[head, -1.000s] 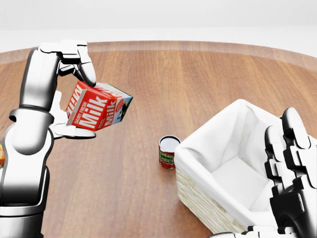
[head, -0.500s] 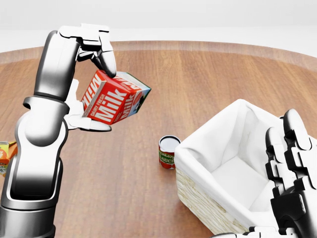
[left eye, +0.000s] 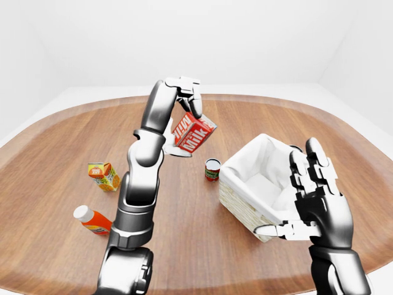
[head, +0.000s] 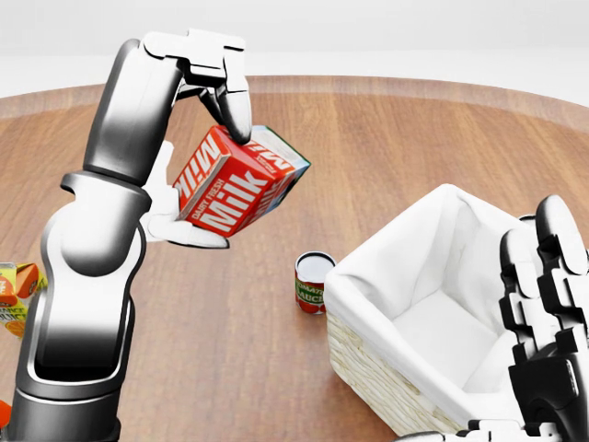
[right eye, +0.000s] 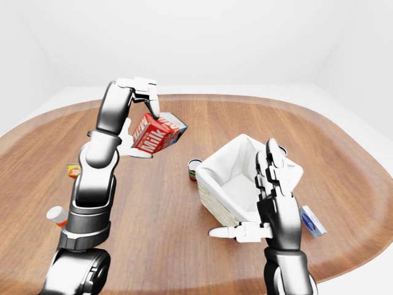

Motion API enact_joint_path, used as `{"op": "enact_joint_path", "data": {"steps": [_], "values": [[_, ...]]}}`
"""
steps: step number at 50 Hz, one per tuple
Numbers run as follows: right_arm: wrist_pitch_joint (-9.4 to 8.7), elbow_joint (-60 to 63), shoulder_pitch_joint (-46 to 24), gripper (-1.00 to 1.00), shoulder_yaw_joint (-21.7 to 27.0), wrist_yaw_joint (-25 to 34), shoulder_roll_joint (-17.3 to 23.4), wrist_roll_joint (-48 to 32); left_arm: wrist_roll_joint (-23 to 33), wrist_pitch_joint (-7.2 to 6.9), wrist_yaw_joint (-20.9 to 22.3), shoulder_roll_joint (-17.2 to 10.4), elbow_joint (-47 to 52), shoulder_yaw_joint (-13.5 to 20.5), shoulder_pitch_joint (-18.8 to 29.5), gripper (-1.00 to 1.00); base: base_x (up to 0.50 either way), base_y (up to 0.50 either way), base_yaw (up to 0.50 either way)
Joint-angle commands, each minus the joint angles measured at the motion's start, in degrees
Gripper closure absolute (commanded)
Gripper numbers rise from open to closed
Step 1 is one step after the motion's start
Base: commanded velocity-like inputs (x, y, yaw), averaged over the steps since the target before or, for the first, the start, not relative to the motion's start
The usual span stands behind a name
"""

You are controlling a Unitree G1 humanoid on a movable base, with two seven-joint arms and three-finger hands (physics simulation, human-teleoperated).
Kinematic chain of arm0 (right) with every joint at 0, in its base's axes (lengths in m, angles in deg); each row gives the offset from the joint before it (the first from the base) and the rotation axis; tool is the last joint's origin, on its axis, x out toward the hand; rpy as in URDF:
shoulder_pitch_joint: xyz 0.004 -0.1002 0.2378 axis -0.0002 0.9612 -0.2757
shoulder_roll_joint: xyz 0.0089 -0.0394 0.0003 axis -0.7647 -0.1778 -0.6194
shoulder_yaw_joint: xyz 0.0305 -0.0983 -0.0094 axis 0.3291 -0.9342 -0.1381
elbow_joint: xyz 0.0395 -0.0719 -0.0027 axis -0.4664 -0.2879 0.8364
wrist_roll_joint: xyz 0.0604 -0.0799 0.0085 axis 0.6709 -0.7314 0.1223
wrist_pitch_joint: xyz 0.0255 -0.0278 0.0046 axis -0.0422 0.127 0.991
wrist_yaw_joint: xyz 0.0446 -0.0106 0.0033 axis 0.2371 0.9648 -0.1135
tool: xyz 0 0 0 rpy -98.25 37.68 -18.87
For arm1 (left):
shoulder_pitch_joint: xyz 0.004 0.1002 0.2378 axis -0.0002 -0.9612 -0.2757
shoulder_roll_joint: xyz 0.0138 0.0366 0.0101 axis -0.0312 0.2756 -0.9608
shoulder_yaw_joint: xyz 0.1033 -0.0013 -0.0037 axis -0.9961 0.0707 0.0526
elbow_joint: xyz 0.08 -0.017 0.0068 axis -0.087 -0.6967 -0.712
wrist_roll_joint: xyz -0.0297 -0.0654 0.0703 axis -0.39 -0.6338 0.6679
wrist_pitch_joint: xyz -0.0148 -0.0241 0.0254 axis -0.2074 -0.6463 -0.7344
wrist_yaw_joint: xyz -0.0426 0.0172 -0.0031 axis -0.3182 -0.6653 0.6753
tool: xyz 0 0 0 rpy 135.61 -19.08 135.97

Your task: Pick the milk and place it in the basket.

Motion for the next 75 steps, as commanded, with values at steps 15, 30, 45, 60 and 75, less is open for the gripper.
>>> {"op": "enact_joint_path", "data": {"steps": [15,30,45,60,75], "values": [[0.0,2.1,0.23,-1.0,-0.67,-0.12,0.04,-0.49,2.28,0.0,2.62,4.25,6.92,-2.87,1.96,1.0,0.0,0.0,0.0],[0.0,1.65,0.36,-1.0,-0.81,-0.24,0.03,-0.58,3.89,0.0,3.33,7.47,5.18,-4.7,4.24,1.0,0.0,0.0,0.0],[0.0,1.52,0.19,-1.0,-0.94,-0.54,0.21,-0.43,4.9,0.0,3.96,9.51,4.71,-6.0,4.97,1.0,0.0,0.0,0.0],[0.0,1.32,0.67,-1.0,0.93,0.58,-0.65,0.18,6.03,0.0,4.94,13.78,3.39,-8.34,6.65,1.0,0.0,0.0,0.0],[0.28,-0.05,1.27,-1.0,1.03,0.92,-0.73,0.68,8.15,0.0,5.8,16.96,1.66,-10.33,4.82,1.0,0.0,0.0,0.0]]}}
